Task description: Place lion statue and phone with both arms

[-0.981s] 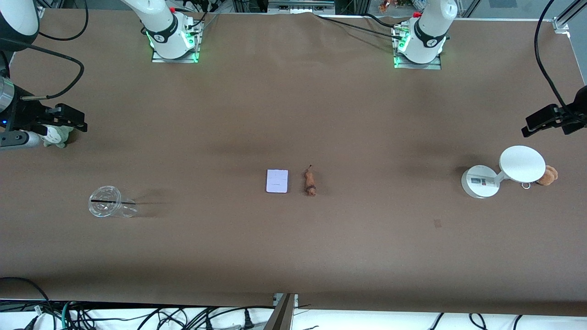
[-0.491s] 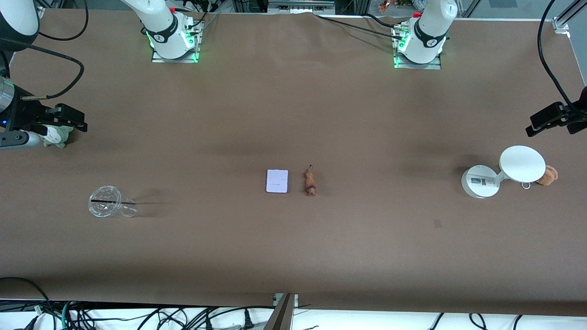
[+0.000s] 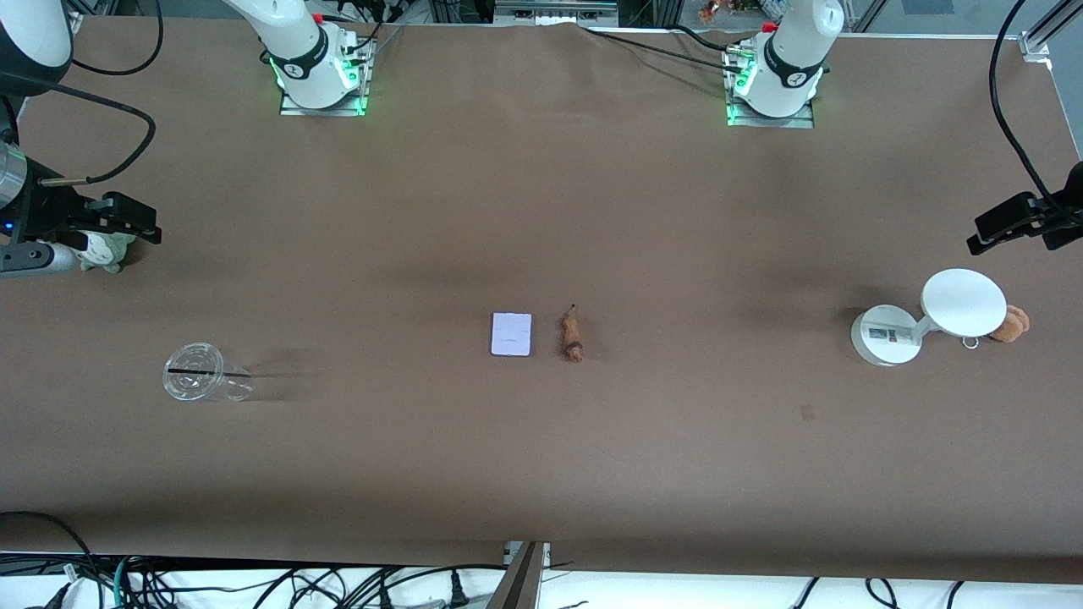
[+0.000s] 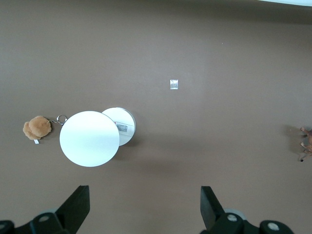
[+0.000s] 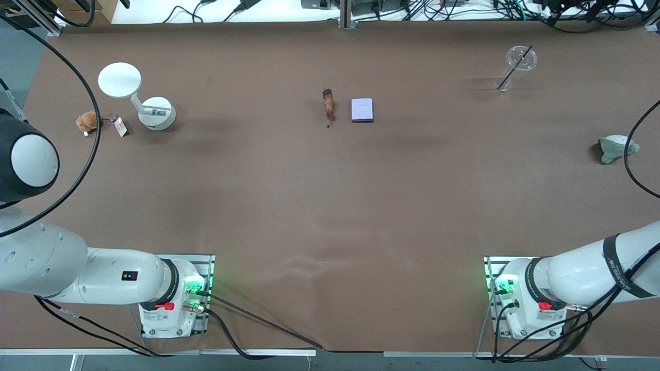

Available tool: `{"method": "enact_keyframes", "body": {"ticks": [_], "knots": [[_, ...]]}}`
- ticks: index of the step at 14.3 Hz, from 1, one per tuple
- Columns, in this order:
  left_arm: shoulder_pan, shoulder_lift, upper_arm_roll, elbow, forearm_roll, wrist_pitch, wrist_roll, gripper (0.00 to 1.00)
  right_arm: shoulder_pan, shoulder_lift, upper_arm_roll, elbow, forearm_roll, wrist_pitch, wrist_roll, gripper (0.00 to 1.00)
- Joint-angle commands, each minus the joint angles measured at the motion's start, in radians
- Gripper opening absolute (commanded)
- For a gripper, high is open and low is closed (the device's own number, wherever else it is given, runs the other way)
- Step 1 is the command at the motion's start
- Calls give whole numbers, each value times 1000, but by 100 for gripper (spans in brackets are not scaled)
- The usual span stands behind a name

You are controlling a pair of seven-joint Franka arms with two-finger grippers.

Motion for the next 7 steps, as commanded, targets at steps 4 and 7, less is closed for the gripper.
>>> {"method": "enact_keyframes", "body": {"ticks": [4, 7], "knots": [[2, 18, 2, 28, -25, -9, 10, 100, -1, 2, -2, 10, -4, -13, 1, 100], [5, 18, 2, 28, -27, -9, 24, 100, -3, 2, -2, 10, -4, -13, 1, 100]]}}
